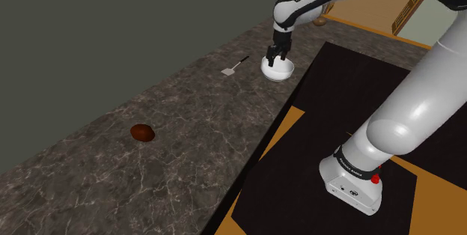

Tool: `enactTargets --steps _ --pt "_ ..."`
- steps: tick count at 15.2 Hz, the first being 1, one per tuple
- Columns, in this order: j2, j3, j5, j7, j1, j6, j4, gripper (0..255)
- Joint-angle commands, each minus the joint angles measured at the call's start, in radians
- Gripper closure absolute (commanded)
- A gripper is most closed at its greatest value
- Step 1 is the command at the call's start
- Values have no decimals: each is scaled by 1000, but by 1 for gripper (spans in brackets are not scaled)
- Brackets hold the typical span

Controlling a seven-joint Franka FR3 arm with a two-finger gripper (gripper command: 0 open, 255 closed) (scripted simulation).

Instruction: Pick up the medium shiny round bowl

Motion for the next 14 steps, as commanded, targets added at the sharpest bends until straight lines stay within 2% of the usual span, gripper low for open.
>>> enactTargets --steps 1,11,14 --pt "71 -7 9 -15 -9 36 38 0" --pt "449 -12 73 -88 -82 106 357 0" --pt "477 -8 78 -88 -85 136 355 0"
